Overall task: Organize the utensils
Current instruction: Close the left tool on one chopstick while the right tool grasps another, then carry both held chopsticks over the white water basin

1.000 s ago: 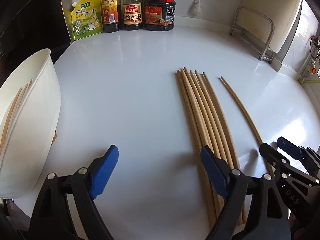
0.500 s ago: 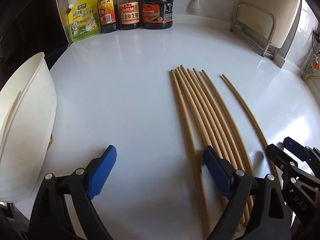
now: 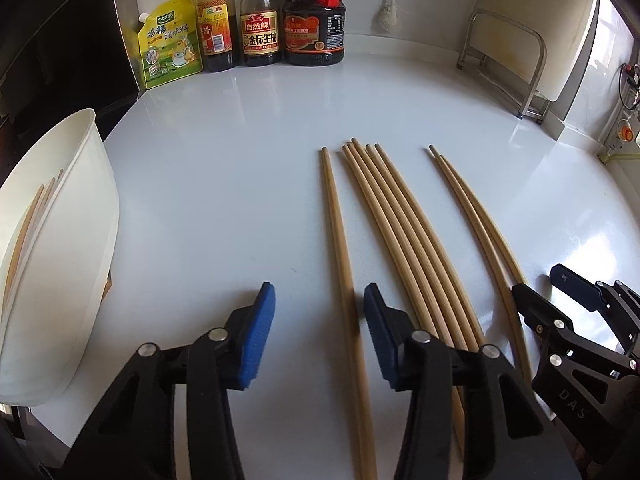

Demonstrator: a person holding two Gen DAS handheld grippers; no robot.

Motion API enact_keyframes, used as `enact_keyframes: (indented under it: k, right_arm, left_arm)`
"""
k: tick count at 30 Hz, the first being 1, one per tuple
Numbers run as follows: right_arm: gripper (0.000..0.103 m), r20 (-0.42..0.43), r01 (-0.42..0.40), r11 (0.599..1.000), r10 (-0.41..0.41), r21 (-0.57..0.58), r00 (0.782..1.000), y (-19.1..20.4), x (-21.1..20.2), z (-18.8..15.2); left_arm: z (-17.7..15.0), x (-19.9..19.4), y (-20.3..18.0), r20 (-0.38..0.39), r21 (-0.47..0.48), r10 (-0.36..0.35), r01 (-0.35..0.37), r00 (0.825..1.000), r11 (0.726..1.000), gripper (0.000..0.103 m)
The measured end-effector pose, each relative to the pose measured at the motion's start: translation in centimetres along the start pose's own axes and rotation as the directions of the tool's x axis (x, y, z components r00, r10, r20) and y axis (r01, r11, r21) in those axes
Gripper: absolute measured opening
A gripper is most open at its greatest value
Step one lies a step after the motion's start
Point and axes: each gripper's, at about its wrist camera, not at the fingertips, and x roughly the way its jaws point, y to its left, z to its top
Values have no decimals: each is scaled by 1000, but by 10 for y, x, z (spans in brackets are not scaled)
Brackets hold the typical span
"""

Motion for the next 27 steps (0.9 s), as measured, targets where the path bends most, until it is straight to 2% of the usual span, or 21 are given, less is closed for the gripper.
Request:
enact_keyframes:
  k: [2, 4, 6, 7, 9, 20, 27]
  right_arm:
    - [47, 11, -10, 1000, 10, -9, 1000, 1, 1, 0]
    - [39, 16, -9, 1000, 9, -21, 1000, 1, 1, 2]
    - [24, 17, -9, 1000, 10, -23, 1000, 2, 1, 2]
    - [21, 18, -9, 1000, 10, -26, 1000, 2, 1, 2]
    - [6, 18, -8, 999, 9, -40, 1000, 4, 0, 2]
    - [6, 9, -93, 993, 93, 75, 996, -14, -1, 3]
    - [6, 29, -114, 986, 111, 123, 993, -19, -10, 5]
  left_arm:
    - [0, -1, -2, -6, 6, -7, 7, 1000, 1000, 27]
    - [1, -1, -4, -18, 8, -16, 16, 1000, 1000, 14]
    - [1, -1, -6, -25, 19, -18, 18, 1000, 1000, 8]
    - [0, -2, -7, -26, 25, -15, 15, 1000, 1000, 8]
    - [0, -2, -8, -26, 29, -12, 13, 1000, 999, 7]
    - [0, -7, 0, -65, 3, -45, 45, 997, 999, 7]
    - [5, -23, 7, -46, -3, -73, 73, 996, 997, 7]
